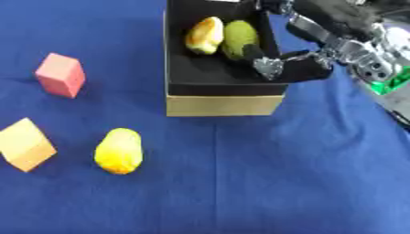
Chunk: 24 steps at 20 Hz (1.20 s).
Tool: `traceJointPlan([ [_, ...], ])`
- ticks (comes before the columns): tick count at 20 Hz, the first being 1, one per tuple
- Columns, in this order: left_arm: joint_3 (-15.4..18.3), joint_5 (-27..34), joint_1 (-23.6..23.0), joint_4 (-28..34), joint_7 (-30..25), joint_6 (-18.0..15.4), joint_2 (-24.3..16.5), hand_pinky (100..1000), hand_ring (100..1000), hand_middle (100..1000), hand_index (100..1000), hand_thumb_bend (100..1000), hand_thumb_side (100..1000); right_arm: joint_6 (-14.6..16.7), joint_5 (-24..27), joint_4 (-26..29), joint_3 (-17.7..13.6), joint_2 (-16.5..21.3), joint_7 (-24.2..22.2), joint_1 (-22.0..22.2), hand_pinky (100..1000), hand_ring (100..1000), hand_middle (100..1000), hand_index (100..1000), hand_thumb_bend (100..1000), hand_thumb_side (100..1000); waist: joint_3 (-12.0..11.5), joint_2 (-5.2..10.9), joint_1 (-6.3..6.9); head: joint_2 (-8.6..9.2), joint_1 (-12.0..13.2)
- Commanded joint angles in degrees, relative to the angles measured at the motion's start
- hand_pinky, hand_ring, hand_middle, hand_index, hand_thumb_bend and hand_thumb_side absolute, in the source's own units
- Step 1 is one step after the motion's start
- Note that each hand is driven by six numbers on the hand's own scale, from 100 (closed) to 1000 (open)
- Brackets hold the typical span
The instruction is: Pick up objects on the table and place them in the box.
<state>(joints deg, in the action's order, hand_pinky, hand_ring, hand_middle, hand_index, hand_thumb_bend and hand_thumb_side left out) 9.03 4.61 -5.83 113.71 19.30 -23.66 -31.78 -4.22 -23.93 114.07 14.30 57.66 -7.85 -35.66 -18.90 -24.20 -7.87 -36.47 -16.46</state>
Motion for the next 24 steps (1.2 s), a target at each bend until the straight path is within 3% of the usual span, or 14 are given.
traceJointPlan([
  [1,0.62,0.04,-0.69,0.89,0.29,-0.11,-1.27,855,706,622,838,100,641,2.86,6.32,0.52,-4.09,2.59,3.97,-0.74,779,812,777,831,100,100,0.71,1.84,1.12,-1.26,1.26],
  [4,1.09,-0.56,-1.31,0.89,0.82,-0.07,-1.80,855,708,625,839,100,638,10.13,13.38,0.52,-8.52,6.08,9.81,2.04,785,810,770,845,100,100,2.43,2.54,1.68,-2.43,3.57],
  [7,1.45,-2.42,-1.91,0.89,1.47,0.55,-4.09,853,711,630,840,100,628,18.11,18.95,0.52,-13.87,9.49,16.14,9.67,798,811,769,848,100,100,4.60,3.37,2.23,-3.29,6.52],
  [8,1.52,-3.42,-2.07,0.89,1.71,0.90,-5.14,852,715,635,843,100,625,20.40,20.24,0.52,-15.36,9.98,17.97,12.59,799,811,770,850,100,284,5.10,3.59,2.40,-3.48,7.15],
  [9,1.60,-5.09,-2.51,0.89,1.68,1.72,-6.81,852,718,644,846,100,622,22.98,21.25,0.52,-16.79,9.77,19.82,16.29,800,811,767,852,100,147,5.71,3.84,2.63,-3.65,7.91],
  [11,1.67,-9.23,-3.48,0.89,1.16,4.35,-10.35,849,726,656,847,100,581,28.39,21.39,0.52,-19.22,7.85,23.12,23.77,801,813,767,856,100,218,6.59,4.26,3.03,-4.04,9.07],
  [13,1.55,-13.87,-4.30,0.89,-0.24,7.56,-14.26,849,745,681,856,100,455,33.58,18.58,0.52,-20.85,4.38,26.13,30.32,802,811,763,856,100,183,7.18,4.54,3.46,-4.36,9.92],
  [16,1.00,-22.13,-4.75,0.89,-7.14,11.78,-20.55,844,769,719,878,100,401,38.90,10.71,0.52,-21.16,-2.04,31.39,38.01,802,811,764,854,100,178,7.60,4.80,4.07,-4.84,10.66],
  [17,0.67,-25.46,-4.71,0.89,-11.02,13.12,-22.84,849,785,739,893,172,370,39.70,7.64,0.52,-20.87,-4.38,33.46,40.07,801,810,760,852,100,145,7.66,4.84,4.32,-4.96,10.87],
  [19,-0.54,-31.95,-4.10,0.89,-19.81,15.19,-26.86,850,801,756,904,300,370,40.46,1.20,0.52,-19.91,-8.59,37.83,43.11,801,809,759,852,100,130,7.62,4.84,4.77,-5.10,11.06],
  [22,-2.60,-37.13,-2.56,0.89,-29.02,15.30,-30.54,859,812,764,883,392,355,39.39,-7.00,0.52,-17.52,-12.83,43.90,45.39,800,808,758,850,100,152,7.62,4.75,5.20,-5.21,11.14],
  [24,-3.84,-37.68,-1.34,0.89,-32.64,14.82,-32.18,859,811,759,874,407,371,38.18,-11.12,0.52,-15.64,-14.64,47.08,45.87,800,808,757,850,100,149,7.68,4.65,5.43,-5.12,11.23],
])
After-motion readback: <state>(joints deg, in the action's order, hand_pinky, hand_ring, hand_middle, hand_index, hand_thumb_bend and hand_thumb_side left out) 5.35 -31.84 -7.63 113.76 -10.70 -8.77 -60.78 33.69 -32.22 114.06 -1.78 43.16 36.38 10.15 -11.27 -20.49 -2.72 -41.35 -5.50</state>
